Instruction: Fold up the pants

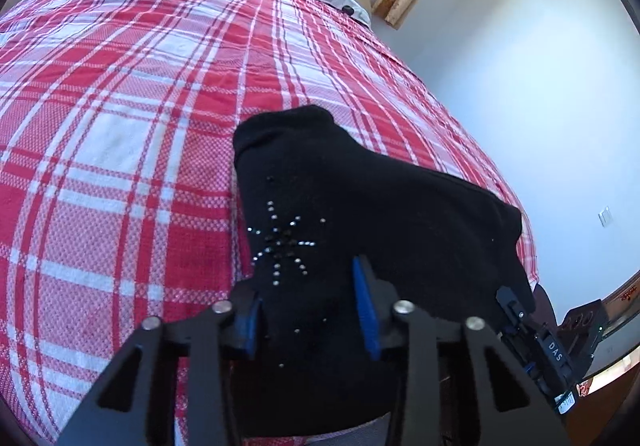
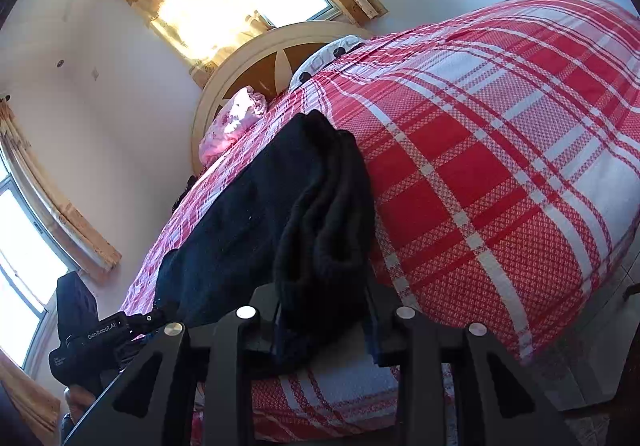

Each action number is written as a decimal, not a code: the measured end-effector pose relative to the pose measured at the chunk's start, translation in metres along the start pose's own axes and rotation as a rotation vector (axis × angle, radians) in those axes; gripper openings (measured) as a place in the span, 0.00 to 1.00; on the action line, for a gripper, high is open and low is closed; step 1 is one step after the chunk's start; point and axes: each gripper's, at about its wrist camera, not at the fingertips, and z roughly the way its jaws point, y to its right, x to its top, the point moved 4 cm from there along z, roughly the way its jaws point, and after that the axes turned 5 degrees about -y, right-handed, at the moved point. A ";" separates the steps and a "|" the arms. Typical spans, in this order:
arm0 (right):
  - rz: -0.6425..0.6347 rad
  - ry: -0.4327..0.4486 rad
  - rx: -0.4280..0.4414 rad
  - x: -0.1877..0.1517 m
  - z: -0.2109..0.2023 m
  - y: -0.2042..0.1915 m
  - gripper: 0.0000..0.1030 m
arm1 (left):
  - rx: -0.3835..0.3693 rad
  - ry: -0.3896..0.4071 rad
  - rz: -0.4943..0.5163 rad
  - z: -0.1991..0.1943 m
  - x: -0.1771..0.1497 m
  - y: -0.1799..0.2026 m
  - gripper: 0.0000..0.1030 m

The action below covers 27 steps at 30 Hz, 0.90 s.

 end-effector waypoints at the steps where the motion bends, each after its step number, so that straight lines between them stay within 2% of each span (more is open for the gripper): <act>1: 0.003 -0.001 0.000 0.000 0.000 0.000 0.32 | -0.008 0.003 -0.010 -0.001 0.000 -0.001 0.29; 3: 0.000 -0.001 -0.004 0.001 0.001 -0.001 0.32 | -0.041 0.008 -0.036 -0.003 0.001 -0.003 0.23; 5: -0.013 -0.001 -0.015 -0.001 -0.001 -0.002 0.32 | -0.051 0.016 -0.049 -0.005 0.001 -0.003 0.21; 8: -0.071 -0.013 -0.072 0.001 -0.001 -0.011 0.32 | -0.006 0.048 -0.008 -0.010 0.000 0.006 0.19; 10: -0.159 -0.011 -0.128 0.004 -0.005 -0.026 0.31 | 0.039 0.077 0.042 -0.014 0.002 0.014 0.19; 12: -0.218 0.002 -0.139 0.009 -0.009 -0.039 0.31 | 0.077 0.112 0.082 -0.021 0.006 0.019 0.19; 16: -0.285 0.017 -0.087 0.019 -0.014 -0.068 0.31 | 0.113 0.200 0.104 -0.046 0.021 0.012 0.19; 20: -0.340 0.003 -0.030 0.025 0.002 -0.103 0.31 | 0.192 0.302 0.097 -0.076 0.038 -0.010 0.17; 27: -0.454 -0.070 0.117 0.021 0.058 -0.182 0.30 | 0.304 0.361 -0.011 -0.103 0.062 -0.078 0.16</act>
